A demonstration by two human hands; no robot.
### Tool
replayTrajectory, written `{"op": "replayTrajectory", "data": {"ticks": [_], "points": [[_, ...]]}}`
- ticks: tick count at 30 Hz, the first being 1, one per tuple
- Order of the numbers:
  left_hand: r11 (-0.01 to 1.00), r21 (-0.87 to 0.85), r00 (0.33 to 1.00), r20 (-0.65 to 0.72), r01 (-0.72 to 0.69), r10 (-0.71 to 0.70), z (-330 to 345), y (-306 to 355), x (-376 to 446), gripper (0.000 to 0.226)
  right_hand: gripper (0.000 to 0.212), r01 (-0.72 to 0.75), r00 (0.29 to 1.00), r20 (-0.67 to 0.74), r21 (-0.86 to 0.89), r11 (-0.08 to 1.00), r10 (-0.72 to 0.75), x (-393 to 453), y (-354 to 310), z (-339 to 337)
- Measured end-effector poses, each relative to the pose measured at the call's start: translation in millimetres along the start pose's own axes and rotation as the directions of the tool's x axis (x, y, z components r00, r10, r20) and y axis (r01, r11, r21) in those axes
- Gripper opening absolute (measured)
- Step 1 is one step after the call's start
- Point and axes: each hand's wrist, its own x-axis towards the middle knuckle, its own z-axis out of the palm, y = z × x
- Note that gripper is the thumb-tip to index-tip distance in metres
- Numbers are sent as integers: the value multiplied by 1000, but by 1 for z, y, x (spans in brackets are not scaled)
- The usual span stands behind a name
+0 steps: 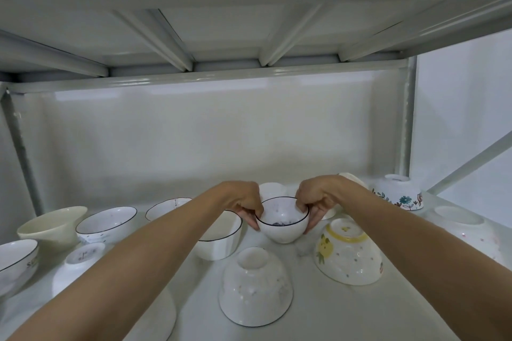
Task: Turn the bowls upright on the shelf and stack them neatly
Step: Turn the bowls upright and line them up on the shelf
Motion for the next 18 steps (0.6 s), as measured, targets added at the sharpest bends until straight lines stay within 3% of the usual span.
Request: {"op": "replayTrajectory", "data": {"ticks": [4,8,10,13,16,18], "points": [[995,103,1000,-18,0,1,3,2,9,10,45,-20,1000,11,-48,999,21,6,-1,1],[975,220,1000,-17,15,-11,3,3,16,26,41,-12,1000,-8,-106,994,11,6,-3,0],[969,248,999,-28,23,-17,0,5,16,17,36,-13,999,-47,-159,987,6,5,-5,-2],[980,197,979,-195,-19,58,-12,8,21,8,26,13,984,-169,-234,972,-54,5,-13,-9],[990,101,900,-417,-95,129,-25,11,32,5,13,86,941,-303,-216,973,-151,9,-29,-19],[992,75,885,-449,-97,121,-30,15,40,13,16,116,918,-353,-197,973,-181,16,-38,-23]]}}
